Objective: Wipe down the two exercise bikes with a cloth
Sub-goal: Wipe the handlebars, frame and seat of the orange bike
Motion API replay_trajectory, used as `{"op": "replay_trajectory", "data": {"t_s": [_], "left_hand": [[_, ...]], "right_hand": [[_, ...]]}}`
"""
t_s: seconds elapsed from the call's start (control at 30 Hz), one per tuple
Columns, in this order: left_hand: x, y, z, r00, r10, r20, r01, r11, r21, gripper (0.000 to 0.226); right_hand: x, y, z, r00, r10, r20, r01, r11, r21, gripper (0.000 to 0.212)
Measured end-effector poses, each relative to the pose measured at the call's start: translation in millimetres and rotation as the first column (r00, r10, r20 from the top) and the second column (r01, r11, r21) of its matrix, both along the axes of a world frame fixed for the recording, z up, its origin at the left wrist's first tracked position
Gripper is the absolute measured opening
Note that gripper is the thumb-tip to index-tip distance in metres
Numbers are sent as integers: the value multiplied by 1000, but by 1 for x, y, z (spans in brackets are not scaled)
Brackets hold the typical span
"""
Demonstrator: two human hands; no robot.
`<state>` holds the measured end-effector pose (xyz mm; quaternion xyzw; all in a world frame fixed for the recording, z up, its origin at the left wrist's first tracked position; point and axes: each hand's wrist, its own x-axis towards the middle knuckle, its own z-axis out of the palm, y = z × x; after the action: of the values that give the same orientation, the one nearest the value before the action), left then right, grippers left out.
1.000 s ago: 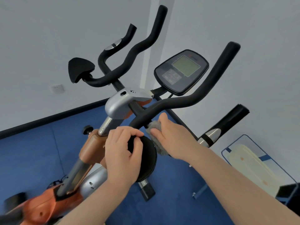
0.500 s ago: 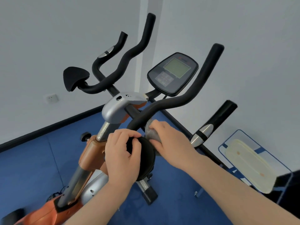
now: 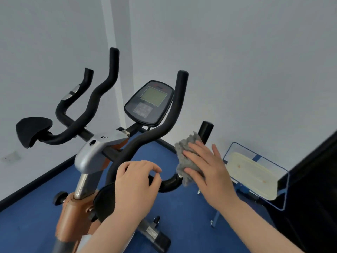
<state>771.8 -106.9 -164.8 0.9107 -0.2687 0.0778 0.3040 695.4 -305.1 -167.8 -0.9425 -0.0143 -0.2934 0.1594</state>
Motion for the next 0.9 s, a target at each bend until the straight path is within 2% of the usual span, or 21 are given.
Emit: {"op": "replay_trajectory", "data": {"t_s": [0.1,0.23,0.3,0.37,0.43,0.47,0.53,0.57,0.63,0.7,0.73,0.9], "left_hand": [[0,0,-3,1000,13,10,-13,1000,6,13],[0,-1,-1,1000,9,16,-9,1000,-7,15],[0,-1,0,1000,11,-2,-11,1000,-19,16],[0,-1,0,1000,17,-10,-17,1000,-24,17],[-1,-2,0,1000,20,-5,-20,1000,-21,18],[-1,-2,0,1000,21,1,-21,1000,-22,18],[-1,-2,0,1000,28,4,-27,999,-30,18],[-1,-2,0,1000,31,4,-31,999,-32,18],[-1,-2,-1,999,39,-1,-39,999,-30,18],[-1,-2,-2,999,45,-1,-45,998,-40,18],[0,-2,-2,999,46,3,-46,998,-45,18],[1,-2,-2,999,47,9,-46,999,-20,18]], "right_hand": [[4,-11,4,998,60,31,-52,975,-217,38],[20,-51,36,993,54,110,-1,902,-431,32],[26,-62,44,991,53,121,6,896,-444,32],[32,-61,47,992,12,128,22,964,-265,33],[37,-51,46,992,-81,94,75,995,64,37],[40,-43,43,988,-126,86,103,967,233,38],[47,-21,33,960,-250,129,152,848,508,42],[49,-7,25,931,-338,141,178,754,632,43],[47,24,2,879,-470,81,193,506,840,38],[39,43,-18,878,-480,-4,191,342,920,25],[38,42,-18,890,-455,-25,185,312,932,19],[53,8,7,927,-372,52,72,311,948,17]]}}
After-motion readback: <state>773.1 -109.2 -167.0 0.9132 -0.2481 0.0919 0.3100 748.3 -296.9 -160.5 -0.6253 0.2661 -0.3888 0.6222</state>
